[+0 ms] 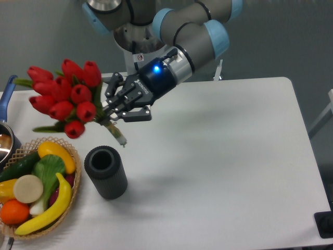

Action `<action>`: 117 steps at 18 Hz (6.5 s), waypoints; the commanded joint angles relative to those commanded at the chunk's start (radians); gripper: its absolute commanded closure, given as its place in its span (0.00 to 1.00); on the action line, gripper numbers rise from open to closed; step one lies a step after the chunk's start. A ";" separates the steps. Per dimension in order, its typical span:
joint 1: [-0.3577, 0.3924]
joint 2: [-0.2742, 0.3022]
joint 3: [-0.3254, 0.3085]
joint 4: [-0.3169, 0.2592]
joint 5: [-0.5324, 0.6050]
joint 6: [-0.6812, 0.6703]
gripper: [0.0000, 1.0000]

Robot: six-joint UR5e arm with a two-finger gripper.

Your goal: Insert the flowers into the vase

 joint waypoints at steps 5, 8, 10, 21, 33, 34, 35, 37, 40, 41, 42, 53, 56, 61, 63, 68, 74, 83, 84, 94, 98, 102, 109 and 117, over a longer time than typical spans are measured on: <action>-0.032 -0.060 0.021 0.005 -0.063 0.029 0.84; -0.045 -0.078 0.025 0.005 -0.067 0.029 0.84; -0.051 -0.093 0.041 0.003 -0.071 0.029 0.84; -0.054 -0.138 0.020 0.005 -0.069 0.029 0.84; -0.049 -0.196 -0.028 0.005 -0.064 0.100 0.84; -0.048 -0.199 -0.037 0.005 -0.064 0.109 0.83; -0.046 -0.204 -0.047 0.005 -0.063 0.117 0.83; -0.045 -0.210 -0.058 0.005 -0.061 0.133 0.83; -0.045 -0.218 -0.069 0.005 -0.060 0.133 0.83; -0.045 -0.221 -0.071 0.006 -0.060 0.135 0.83; -0.045 -0.227 -0.069 0.006 -0.060 0.135 0.83; -0.045 -0.298 -0.072 0.005 -0.055 0.253 0.83; -0.043 -0.301 -0.081 0.006 -0.055 0.253 0.82; -0.042 -0.299 -0.090 0.006 -0.052 0.258 0.81; -0.042 -0.298 -0.094 0.008 -0.052 0.259 0.78; -0.040 -0.296 -0.094 0.009 -0.040 0.259 0.66; -0.031 -0.293 -0.095 0.009 -0.040 0.259 0.54; -0.003 -0.252 -0.106 0.011 -0.040 0.259 0.00; 0.006 -0.238 -0.113 0.011 -0.040 0.258 0.00; 0.099 -0.061 -0.124 0.009 0.251 0.247 0.00; 0.182 0.010 -0.083 0.009 0.515 0.247 0.00; 0.270 0.075 -0.034 -0.002 0.682 0.223 0.00; 0.333 0.172 0.046 -0.063 1.004 0.187 0.00; 0.389 0.233 0.147 -0.383 1.310 0.604 0.00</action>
